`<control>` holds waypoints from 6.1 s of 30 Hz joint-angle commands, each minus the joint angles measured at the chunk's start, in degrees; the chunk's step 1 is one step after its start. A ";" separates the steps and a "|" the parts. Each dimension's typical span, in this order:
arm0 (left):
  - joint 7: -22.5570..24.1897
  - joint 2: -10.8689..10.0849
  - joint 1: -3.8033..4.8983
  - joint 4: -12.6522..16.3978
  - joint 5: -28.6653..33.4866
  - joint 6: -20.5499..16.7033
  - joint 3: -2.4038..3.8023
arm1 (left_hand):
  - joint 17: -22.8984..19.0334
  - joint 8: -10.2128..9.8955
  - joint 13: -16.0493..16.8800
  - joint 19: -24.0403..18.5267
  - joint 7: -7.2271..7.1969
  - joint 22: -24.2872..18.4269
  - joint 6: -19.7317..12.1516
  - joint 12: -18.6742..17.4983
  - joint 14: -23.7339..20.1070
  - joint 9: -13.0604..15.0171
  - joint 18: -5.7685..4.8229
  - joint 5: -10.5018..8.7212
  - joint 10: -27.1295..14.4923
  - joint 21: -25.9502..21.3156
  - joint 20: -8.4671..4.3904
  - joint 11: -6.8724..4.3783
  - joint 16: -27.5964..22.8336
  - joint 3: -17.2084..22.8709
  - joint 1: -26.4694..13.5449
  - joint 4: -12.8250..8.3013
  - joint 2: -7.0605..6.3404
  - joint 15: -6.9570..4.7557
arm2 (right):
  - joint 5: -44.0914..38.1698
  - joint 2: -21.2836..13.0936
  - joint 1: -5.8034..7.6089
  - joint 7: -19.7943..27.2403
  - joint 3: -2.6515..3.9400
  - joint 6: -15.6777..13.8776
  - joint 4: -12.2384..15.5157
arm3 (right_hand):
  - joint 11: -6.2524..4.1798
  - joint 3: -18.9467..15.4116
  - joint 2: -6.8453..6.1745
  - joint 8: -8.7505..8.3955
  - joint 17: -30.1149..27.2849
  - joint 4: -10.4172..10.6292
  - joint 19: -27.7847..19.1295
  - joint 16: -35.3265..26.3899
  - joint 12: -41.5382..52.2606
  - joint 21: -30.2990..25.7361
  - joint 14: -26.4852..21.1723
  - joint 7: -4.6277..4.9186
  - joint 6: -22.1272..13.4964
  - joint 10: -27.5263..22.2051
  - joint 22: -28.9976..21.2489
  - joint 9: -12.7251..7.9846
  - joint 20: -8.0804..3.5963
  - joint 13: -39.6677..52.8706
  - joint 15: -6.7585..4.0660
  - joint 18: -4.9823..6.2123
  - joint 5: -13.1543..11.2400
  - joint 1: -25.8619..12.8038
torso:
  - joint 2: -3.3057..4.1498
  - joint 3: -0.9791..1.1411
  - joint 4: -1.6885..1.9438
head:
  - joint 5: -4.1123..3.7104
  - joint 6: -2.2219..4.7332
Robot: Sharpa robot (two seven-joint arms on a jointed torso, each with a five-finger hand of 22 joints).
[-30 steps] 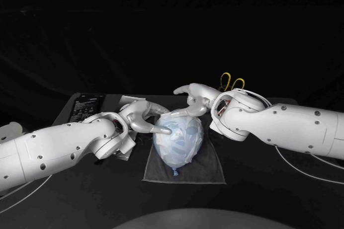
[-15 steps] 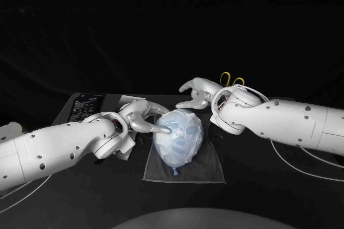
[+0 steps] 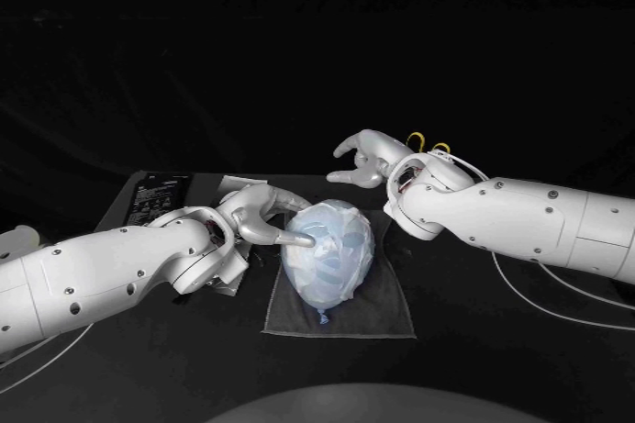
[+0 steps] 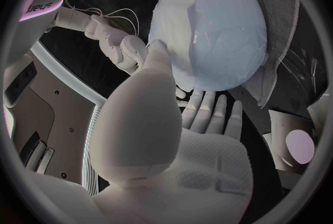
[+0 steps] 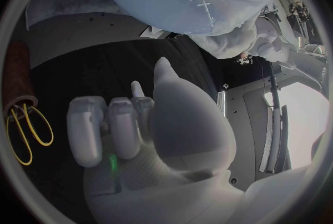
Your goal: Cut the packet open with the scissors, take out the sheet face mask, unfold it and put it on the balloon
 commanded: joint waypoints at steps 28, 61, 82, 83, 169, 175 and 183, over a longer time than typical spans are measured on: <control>-0.23 -0.08 -0.16 0.04 0.11 1.63 -0.16 | 0.06 0.25 0.11 0.39 3.24 -0.15 0.36 -0.08 0.61 0.08 -0.29 -0.29 0.59 0.15 0.01 0.25 -0.41 0.59 0.63 -0.07 0.31 0.16 | 5.01 -16.71 -1.71 7.54 -0.24 1.89 19.99 | 0.60 -8.64 -4.77 -1.52 15.05 1.65 4.29 0.25 -0.45 -1.19 6.08 0.11 -2.60 3.85 13.89 -1.23 0.68 12.32 0.63 0.55 -0.36 -5.84 | -0.05 0.11 -0.31 | -0.83 0.82; -0.32 -0.07 -0.14 0.21 0.15 1.58 -0.16 | 0.06 0.27 0.11 0.43 3.28 -0.16 0.38 -0.11 0.65 0.09 -0.28 -0.29 0.70 0.15 0.00 0.29 -0.45 0.61 0.65 -0.07 0.33 0.19 | 2.21 -10.96 -2.53 3.74 -0.52 1.59 12.99 | 0.69 -7.54 -2.83 -0.96 15.05 0.92 4.31 0.25 -0.42 -1.14 6.08 0.19 -0.31 3.82 13.91 -0.69 0.75 12.27 0.70 0.54 -0.34 -1.90 | -0.03 0.14 -0.28 | -0.75 0.29; -0.38 -0.25 -0.14 0.42 0.23 1.61 -0.16 | 0.06 0.27 0.11 0.43 3.28 -0.16 0.38 -0.11 0.65 0.09 -0.28 -0.29 0.70 0.15 0.00 0.29 -0.45 0.61 0.65 -0.07 0.33 0.19 | -6.63 -7.38 -2.57 -0.16 -0.47 -7.05 7.06 | 0.87 -4.88 3.93 1.43 15.05 0.83 4.76 0.25 0.11 -0.10 6.08 0.44 4.93 4.24 14.22 0.37 0.85 12.62 0.84 0.31 -0.32 1.43 | -0.04 0.13 -0.32 | -0.86 0.46; -0.38 -0.26 -0.14 0.43 0.23 1.62 -0.16 | 0.06 0.27 0.11 0.43 3.28 -0.16 0.38 -0.11 0.65 0.09 -0.28 -0.29 0.70 0.15 0.00 0.29 -0.45 0.61 0.65 -0.07 0.33 0.19 | -6.30 -7.59 -2.57 0.30 -0.45 -7.21 7.40 | 0.87 -4.85 3.96 1.44 15.05 0.82 4.75 0.25 0.10 -0.12 6.08 0.45 4.96 4.23 14.22 0.37 0.86 12.61 0.84 0.31 -0.32 1.46 | -0.04 0.13 -0.32 | -0.86 0.46; -0.07 -0.54 -0.17 0.14 0.54 2.43 -0.16 | 0.10 0.37 0.10 0.56 3.50 -0.38 0.47 -0.44 0.96 0.07 -0.19 -0.30 1.26 0.17 -0.05 0.51 -0.79 0.88 0.69 -0.08 0.58 0.39 | 8.07 -17.38 -5.57 11.40 0.35 -5.96 21.13 | 1.43 -19.05 3.63 2.27 15.05 1.38 4.17 0.25 -0.48 -1.45 6.08 0.98 4.96 3.59 13.79 -0.41 1.36 11.82 1.35 0.63 -0.37 -2.89 | 0.00 0.19 -0.49 | -1.35 0.74; -0.08 -0.67 -0.17 0.21 0.55 2.42 -0.17 | 0.10 0.37 0.10 0.56 3.50 -0.38 0.47 -0.44 0.96 0.07 -0.19 -0.30 1.26 0.17 -0.05 0.51 -0.79 0.88 0.69 -0.08 0.58 0.39 | 8.45 -17.05 -6.59 11.15 0.27 -5.75 21.20 | 1.45 -19.58 3.46 2.25 15.05 1.38 4.07 0.25 -0.57 -1.68 6.08 1.00 4.85 3.51 13.71 -0.44 1.37 11.72 1.37 0.68 -0.37 -3.04 | 0.01 0.16 -0.35 | -1.36 0.68; -0.06 -0.66 -0.17 0.25 0.56 2.46 -0.17 | 0.10 0.37 0.10 0.56 3.50 -0.38 0.47 -0.44 0.96 0.07 -0.19 -0.30 1.26 0.17 -0.05 0.51 -0.79 0.88 0.69 -0.08 0.58 0.39 | 8.51 -16.08 -7.05 10.01 0.15 -4.90 18.49 | 1.44 -19.95 3.29 2.23 15.05 1.18 4.01 0.25 -0.59 -1.82 6.08 0.97 4.74 3.49 13.67 -0.48 1.37 11.69 1.37 0.71 -0.36 -2.77 | -0.07 0.07 -0.33 | -1.63 0.52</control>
